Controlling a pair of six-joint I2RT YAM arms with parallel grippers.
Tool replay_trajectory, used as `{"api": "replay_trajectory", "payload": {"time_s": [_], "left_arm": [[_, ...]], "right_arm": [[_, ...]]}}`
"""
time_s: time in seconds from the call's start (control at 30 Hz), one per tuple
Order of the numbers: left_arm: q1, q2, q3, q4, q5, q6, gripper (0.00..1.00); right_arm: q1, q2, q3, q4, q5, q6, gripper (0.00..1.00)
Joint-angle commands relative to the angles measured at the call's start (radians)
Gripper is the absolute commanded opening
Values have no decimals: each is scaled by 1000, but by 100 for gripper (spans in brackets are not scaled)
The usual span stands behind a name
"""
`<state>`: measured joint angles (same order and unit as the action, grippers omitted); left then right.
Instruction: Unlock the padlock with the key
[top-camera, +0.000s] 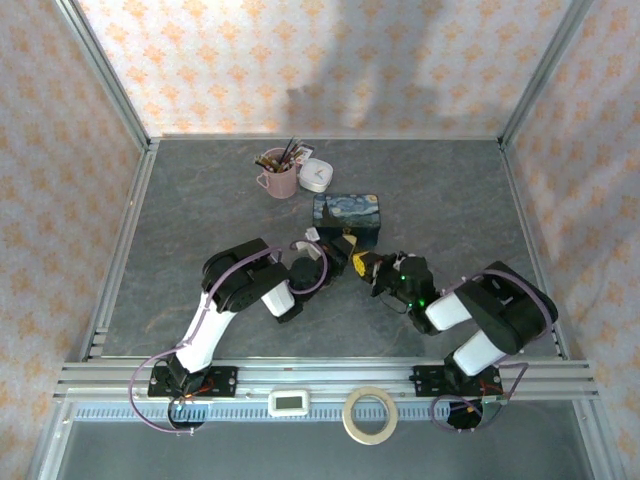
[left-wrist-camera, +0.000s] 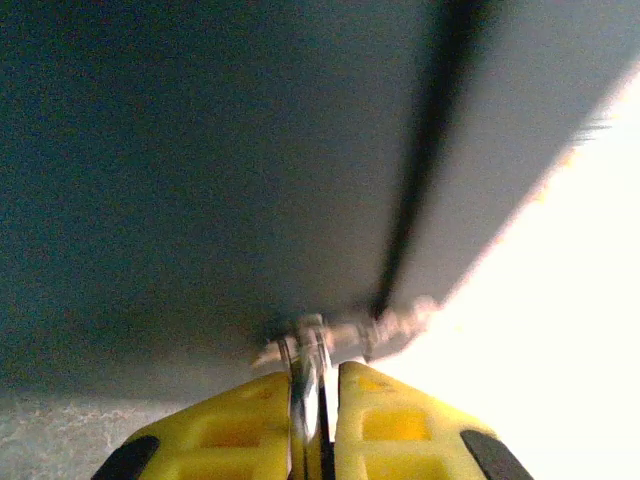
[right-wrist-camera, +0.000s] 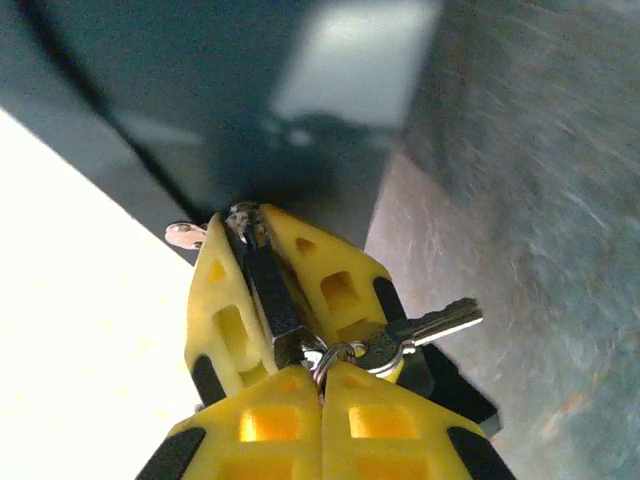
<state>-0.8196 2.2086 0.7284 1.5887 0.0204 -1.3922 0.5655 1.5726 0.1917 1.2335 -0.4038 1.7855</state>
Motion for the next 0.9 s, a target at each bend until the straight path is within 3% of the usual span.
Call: {"api": "replay_trajectory", "payload": {"time_s": [0.0, 0.13, 0.33, 0.43, 0.5, 0.57, 0.7, 0.87], "left_arm": [[-23, 39, 30, 251, 83, 129, 0], [-30, 37, 42, 251, 89, 168, 0], [-29, 41, 38, 251, 75, 151, 0], [-24, 42, 38, 251, 50, 125, 0], [-18, 52, 41, 250, 34, 108, 0], [-13, 60, 32, 249, 13, 89, 0], [-10, 40, 1, 227, -19, 94, 0], [-8, -4, -17, 123, -30, 84, 0]], "right_arm": [[-8, 1, 27, 497, 125, 423, 0], [-20, -6, 96, 545, 214, 481, 0], [-24, 61, 82, 578, 181, 468, 0], [-33, 73, 61, 545, 125, 378, 0], [-49, 63, 56, 464, 64, 264, 9], [-61, 33, 60, 327, 8, 110, 16], [-73, -60, 90, 24, -33, -200, 22], [-73, -255, 192, -585, 66, -667, 32]]}}
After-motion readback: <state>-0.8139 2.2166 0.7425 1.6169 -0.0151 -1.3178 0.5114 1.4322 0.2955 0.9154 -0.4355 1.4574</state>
